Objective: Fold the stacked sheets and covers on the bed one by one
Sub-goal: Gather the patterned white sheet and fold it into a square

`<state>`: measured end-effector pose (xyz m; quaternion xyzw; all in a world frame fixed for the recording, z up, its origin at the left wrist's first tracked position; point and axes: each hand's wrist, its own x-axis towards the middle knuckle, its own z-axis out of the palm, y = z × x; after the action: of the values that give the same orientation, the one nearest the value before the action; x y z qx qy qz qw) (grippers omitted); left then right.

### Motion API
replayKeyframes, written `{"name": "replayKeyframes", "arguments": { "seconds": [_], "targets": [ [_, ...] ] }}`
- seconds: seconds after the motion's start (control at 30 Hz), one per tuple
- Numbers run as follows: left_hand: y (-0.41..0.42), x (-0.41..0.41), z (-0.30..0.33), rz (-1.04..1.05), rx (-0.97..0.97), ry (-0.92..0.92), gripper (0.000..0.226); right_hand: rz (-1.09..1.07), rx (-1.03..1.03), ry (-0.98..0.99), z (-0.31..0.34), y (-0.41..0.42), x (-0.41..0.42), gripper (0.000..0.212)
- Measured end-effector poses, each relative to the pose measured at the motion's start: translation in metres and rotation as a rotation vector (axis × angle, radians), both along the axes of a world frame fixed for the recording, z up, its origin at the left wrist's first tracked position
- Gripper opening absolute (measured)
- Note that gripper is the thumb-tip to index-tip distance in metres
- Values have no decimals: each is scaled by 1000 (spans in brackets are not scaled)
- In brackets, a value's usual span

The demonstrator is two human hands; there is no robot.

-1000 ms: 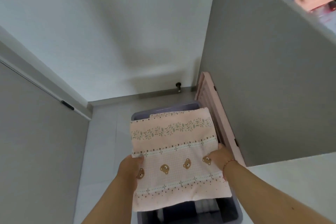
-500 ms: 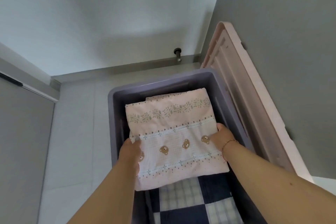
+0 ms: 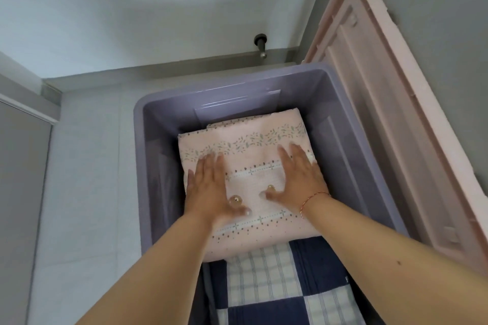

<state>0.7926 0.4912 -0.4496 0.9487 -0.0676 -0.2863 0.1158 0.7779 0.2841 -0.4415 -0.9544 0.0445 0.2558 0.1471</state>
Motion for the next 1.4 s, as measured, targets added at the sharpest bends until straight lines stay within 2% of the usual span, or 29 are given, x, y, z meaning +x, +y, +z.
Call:
{"name": "replayKeyframes", "arguments": {
  "seconds": [0.07, 0.17, 0.57, 0.77, 0.9, 1.03, 1.2, 1.4],
  "targets": [
    [4, 11, -8, -114, 127, 117, 151, 78, -29, 155, -10, -3, 6, 122],
    [9, 15, -22, -103, 205, 201, 156, 105, -60, 299, -25, -11, 9, 130],
    [-3, 20, -53, -116, 301, 217, 148, 123, -108, 412, -58, -10, 20, 129],
    [-7, -4, -25, -83, 295, 261, 135, 118, -108, 483, -34, -7, -5, 112],
    [-10, -32, 15, -56, 237, 309, 127, 69, -28, 521, 2, -7, -32, 92],
    [-16, -35, 75, -30, 148, 226, 118, -25, 74, 464, 58, 3, -35, 81],
    [-26, -36, 170, -7, 123, 111, 108, -100, 213, 306, 155, 13, -33, 74],
    [-42, -56, 296, -3, 138, 44, 102, -270, 360, 248, 283, 10, -41, 70]
  ]
}}
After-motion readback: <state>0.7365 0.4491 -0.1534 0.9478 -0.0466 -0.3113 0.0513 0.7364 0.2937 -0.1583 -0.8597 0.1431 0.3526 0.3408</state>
